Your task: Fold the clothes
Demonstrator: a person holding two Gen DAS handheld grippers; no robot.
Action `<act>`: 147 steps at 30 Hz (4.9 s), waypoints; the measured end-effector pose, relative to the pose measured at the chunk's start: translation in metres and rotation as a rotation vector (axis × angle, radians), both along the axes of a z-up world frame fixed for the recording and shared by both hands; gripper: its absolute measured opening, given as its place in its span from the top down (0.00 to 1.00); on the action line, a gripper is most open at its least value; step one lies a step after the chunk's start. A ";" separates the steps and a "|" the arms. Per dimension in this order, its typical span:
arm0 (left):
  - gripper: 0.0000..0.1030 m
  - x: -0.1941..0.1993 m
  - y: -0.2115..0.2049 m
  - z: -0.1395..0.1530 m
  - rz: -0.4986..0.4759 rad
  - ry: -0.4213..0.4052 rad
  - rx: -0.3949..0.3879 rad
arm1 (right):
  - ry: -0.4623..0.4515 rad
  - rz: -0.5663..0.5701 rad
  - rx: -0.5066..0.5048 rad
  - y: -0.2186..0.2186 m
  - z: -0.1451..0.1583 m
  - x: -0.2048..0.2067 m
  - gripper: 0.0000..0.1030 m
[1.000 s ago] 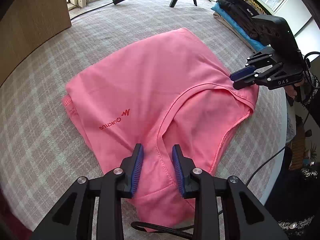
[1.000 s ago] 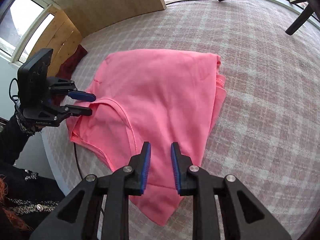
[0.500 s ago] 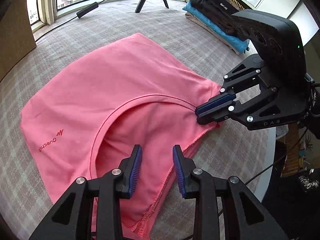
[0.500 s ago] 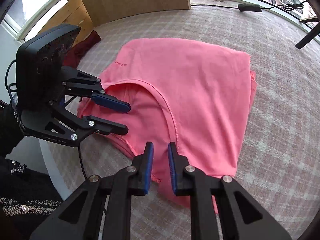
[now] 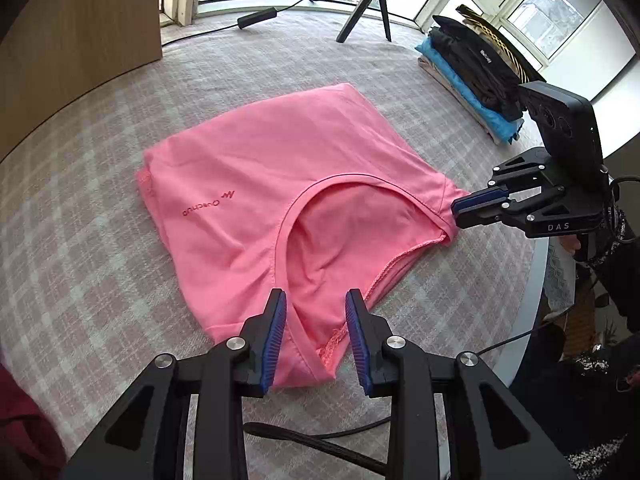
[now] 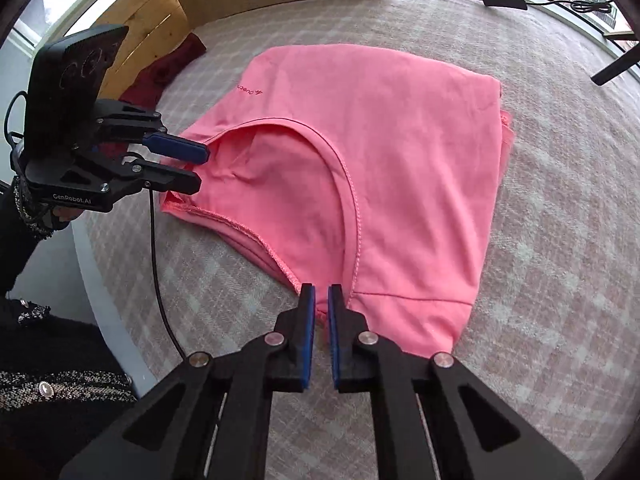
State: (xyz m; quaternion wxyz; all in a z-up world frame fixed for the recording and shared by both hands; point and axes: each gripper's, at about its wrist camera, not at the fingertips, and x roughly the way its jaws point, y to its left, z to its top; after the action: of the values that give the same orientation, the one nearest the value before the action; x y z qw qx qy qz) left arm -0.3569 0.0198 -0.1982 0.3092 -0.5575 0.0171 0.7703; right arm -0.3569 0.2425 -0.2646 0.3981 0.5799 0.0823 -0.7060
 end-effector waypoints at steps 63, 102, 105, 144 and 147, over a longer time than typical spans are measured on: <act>0.83 -0.089 0.020 -0.060 0.343 0.052 -0.039 | 0.185 -0.338 0.044 -0.023 -0.025 -0.091 0.83; 0.89 -0.070 0.393 0.203 -0.100 0.495 0.254 | 0.757 -0.734 -0.079 0.348 0.278 -0.012 0.93; 0.89 -0.095 0.447 0.211 -0.083 0.485 0.255 | 0.752 -0.726 -0.035 0.402 0.294 -0.051 0.93; 0.82 -0.247 0.512 0.120 0.152 0.372 -0.087 | 0.415 -0.733 0.110 0.526 0.166 -0.307 0.84; 0.82 -0.207 0.512 0.154 0.091 0.442 -0.017 | 0.475 -0.725 0.043 0.535 0.196 -0.266 0.84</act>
State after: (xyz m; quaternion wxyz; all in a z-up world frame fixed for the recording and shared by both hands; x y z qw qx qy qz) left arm -0.5644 0.5314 -0.0443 0.2580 -0.3780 0.0657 0.8867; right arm -0.6225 0.7772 -0.0684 0.0823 0.4011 -0.0228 -0.9120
